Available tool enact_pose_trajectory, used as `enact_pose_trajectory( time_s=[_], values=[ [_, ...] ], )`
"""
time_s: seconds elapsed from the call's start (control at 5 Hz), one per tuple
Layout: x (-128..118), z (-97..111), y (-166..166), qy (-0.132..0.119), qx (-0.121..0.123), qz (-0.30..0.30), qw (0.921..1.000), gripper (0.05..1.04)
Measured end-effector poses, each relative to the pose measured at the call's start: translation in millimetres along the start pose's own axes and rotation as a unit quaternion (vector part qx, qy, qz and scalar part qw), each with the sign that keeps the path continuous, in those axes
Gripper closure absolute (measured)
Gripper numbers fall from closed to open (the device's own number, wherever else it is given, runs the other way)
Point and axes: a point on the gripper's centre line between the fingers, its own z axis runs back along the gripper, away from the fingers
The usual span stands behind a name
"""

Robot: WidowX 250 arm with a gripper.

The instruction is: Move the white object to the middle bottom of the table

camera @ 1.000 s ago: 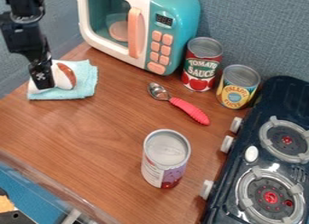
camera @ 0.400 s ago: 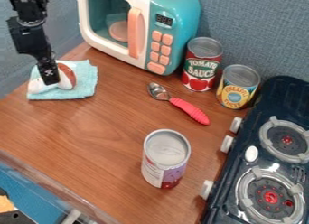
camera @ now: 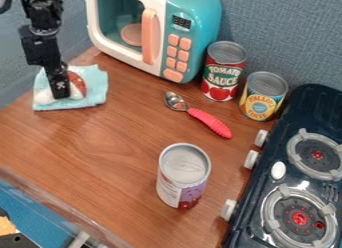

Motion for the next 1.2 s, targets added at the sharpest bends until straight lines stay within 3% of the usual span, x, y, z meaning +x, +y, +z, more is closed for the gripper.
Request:
enact_pose_trajectory(
  time_s=[0.2, 0.4, 0.8, 1.2],
  values=[
    [-1, -6, 2, -0.005, 0.005, 0.006, 1.0000, 0.392],
    [0, -6, 3, -0.012, 0.003, 0.010, 0.9999, 0.573],
    [0, -5, 12, -0.012, 0.005, 0.002, 0.9999, 0.694],
    [-18, 42, 29, 0.012, -0.037, -0.045, 0.9982, 0.718]
  ],
)
